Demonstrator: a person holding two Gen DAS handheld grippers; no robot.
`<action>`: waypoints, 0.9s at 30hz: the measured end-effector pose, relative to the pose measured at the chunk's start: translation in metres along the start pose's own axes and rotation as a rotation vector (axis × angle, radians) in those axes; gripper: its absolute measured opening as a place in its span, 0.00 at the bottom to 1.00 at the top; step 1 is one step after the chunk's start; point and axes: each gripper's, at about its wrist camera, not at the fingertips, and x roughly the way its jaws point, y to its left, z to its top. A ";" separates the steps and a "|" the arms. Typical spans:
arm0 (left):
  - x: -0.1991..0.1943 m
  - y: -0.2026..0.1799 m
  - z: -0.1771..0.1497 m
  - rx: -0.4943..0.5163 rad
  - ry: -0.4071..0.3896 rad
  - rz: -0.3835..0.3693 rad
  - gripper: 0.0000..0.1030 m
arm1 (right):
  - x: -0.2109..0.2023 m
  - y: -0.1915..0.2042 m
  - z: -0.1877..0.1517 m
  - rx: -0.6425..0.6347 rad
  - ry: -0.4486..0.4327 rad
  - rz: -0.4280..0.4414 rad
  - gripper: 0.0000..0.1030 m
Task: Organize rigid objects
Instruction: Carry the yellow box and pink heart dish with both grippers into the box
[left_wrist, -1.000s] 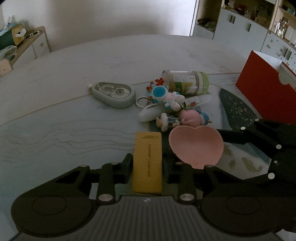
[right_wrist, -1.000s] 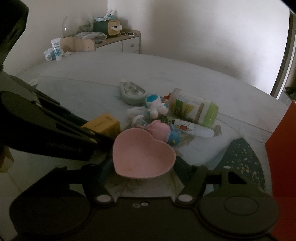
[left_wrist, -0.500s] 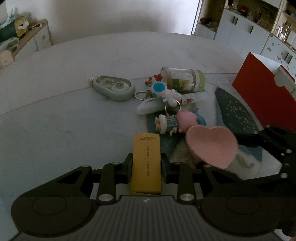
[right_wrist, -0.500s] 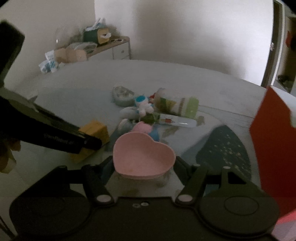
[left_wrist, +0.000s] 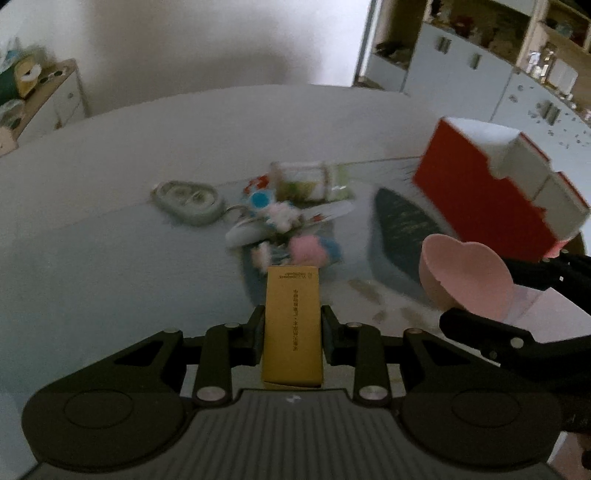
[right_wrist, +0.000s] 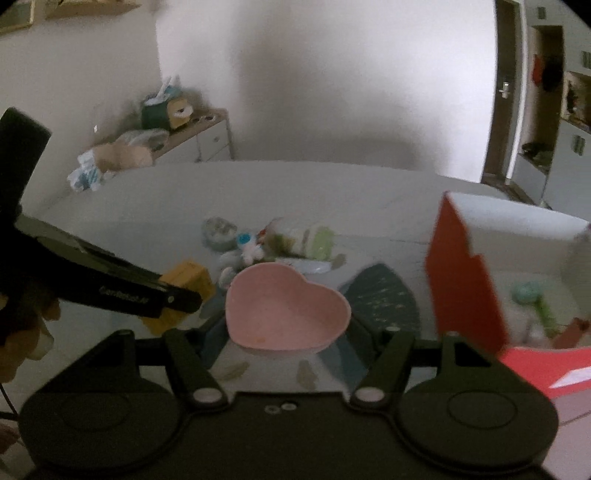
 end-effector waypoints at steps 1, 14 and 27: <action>-0.004 -0.004 0.002 0.005 -0.004 -0.008 0.29 | -0.005 -0.004 0.002 0.007 -0.007 -0.006 0.66; -0.027 -0.079 0.037 0.080 -0.060 -0.083 0.29 | -0.055 -0.073 0.018 0.065 -0.077 -0.093 0.66; -0.006 -0.174 0.085 0.154 -0.094 -0.108 0.29 | -0.066 -0.164 0.016 0.079 -0.076 -0.162 0.66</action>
